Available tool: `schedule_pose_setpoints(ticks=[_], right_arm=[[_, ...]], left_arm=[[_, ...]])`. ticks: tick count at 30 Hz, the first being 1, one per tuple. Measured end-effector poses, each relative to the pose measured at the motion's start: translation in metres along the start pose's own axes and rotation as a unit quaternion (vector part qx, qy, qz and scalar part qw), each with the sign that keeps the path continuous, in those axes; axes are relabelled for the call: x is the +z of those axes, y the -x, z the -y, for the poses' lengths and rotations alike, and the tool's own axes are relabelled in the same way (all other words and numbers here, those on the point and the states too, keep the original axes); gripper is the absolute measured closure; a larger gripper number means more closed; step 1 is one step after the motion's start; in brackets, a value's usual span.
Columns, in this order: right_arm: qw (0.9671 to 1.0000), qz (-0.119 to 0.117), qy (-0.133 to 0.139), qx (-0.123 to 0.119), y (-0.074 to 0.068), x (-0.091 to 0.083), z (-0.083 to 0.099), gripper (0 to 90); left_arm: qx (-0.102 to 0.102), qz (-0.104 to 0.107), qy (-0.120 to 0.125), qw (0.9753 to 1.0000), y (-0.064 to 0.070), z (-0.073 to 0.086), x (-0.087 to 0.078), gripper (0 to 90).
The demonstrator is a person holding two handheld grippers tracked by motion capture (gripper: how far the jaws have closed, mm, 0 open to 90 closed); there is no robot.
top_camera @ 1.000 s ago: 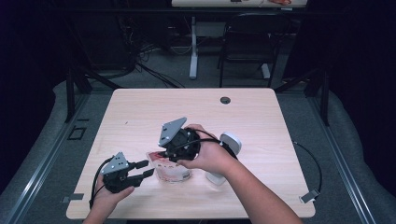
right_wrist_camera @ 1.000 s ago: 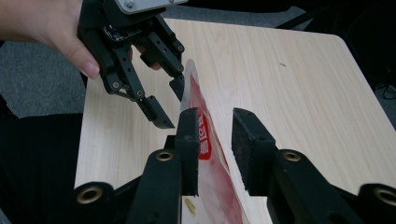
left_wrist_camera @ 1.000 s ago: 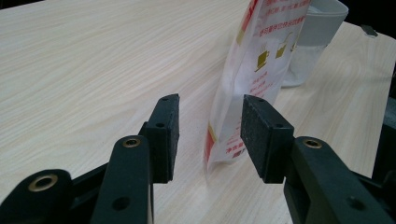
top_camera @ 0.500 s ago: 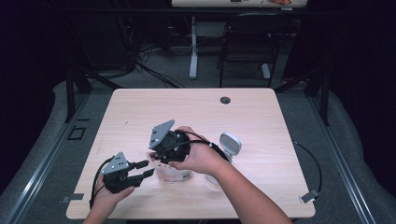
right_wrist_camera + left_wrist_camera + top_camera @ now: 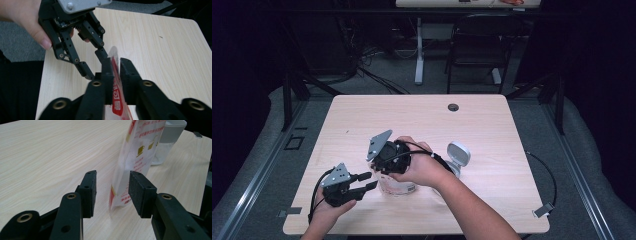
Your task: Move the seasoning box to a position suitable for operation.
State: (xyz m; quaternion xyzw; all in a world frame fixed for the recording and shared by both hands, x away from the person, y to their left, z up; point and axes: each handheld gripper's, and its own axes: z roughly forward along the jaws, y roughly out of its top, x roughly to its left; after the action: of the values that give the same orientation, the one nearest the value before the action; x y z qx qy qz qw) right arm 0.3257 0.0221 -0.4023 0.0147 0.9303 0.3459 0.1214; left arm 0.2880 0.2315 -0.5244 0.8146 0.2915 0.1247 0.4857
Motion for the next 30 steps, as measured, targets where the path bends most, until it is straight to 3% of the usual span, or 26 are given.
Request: schedule_pose_setpoints(ticks=[4, 11, 24, 30], right_arm=[[0.9999, 0.001, -0.011, -0.013, 0.001, -0.002, -0.001, 89.5], [0.9996, -0.002, -0.017, -0.021, 0.003, -0.011, 0.003, 90.0], [1.0000, -0.004, 0.001, 0.001, 0.006, -0.030, 0.020, 90.0], [0.9999, -0.006, 0.014, 0.003, 0.005, -0.041, 0.024, 90.0]], left_arm=[[0.000, 0.000, 0.002, 1.0000, 0.000, 0.000, 0.000, 58.3], [0.000, -0.001, 0.001, 1.0000, 0.000, 0.000, 0.000, 58.3], [0.004, 0.005, -0.002, 1.0000, 0.003, 0.000, 0.005, 54.9], [0.014, 0.019, -0.018, 0.9995, 0.008, 0.002, 0.014, 52.4]])
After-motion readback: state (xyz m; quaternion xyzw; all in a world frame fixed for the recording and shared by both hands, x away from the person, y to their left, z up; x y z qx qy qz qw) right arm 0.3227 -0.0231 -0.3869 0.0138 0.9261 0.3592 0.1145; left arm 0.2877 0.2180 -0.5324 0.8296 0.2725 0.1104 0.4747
